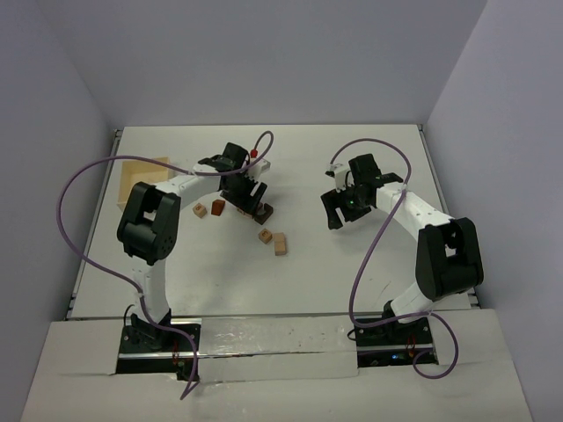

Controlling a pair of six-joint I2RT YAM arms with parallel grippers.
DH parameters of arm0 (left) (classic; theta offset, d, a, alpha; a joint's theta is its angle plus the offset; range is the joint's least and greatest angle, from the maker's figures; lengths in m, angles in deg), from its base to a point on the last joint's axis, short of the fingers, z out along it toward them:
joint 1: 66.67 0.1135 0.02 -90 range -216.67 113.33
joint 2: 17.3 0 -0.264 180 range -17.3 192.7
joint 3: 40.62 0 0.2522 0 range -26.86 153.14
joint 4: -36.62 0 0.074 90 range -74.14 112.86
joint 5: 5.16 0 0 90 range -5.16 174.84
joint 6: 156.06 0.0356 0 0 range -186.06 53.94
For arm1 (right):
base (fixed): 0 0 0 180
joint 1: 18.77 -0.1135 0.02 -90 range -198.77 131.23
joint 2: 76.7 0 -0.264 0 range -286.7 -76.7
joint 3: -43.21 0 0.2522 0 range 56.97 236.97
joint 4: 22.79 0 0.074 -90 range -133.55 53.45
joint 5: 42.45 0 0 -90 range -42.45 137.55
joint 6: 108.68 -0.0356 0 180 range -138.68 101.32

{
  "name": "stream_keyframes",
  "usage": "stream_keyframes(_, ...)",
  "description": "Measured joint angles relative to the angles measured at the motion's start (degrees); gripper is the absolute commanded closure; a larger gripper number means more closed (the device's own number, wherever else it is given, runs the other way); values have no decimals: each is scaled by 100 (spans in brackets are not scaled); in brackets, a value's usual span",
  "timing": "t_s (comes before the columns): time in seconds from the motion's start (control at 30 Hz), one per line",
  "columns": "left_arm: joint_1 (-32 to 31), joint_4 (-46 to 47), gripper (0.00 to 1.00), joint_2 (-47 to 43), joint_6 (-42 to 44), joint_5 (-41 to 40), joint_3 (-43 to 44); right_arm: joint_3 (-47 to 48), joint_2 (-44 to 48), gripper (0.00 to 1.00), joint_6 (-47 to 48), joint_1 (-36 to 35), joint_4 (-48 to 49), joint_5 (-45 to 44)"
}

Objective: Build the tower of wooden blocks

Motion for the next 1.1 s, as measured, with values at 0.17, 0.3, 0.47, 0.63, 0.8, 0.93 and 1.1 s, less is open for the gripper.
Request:
stream_keyframes(0.17,-39,-12,40,1,-99,6,0,0,0,18,0,0,0,-1)
stream_keyframes(0.3,-52,-16,52,1,-82,-30,0,0,0,18,-2,0,0,-1)
stream_keyframes(0.47,-53,-34,62,-17,44,-16,-22,0,0,18,-4,0,2,-1)
stream_keyframes(0.63,-52,-167,62,-374,732,248,-484,0,0,18,-5,0,6,-1)
stream_keyframes(0.8,-43,-780,59,-877,1804,747,-912,0,0,18,-10,0,20,4)
stream_keyframes(0.93,-11,-1291,50,-1052,2667,1235,-922,0,-2,18,-42,0,34,30)
stream_keyframes(1.1,7,-1810,43,-1066,3408,1631,-922,0,-17,18,-79,0,37,70)
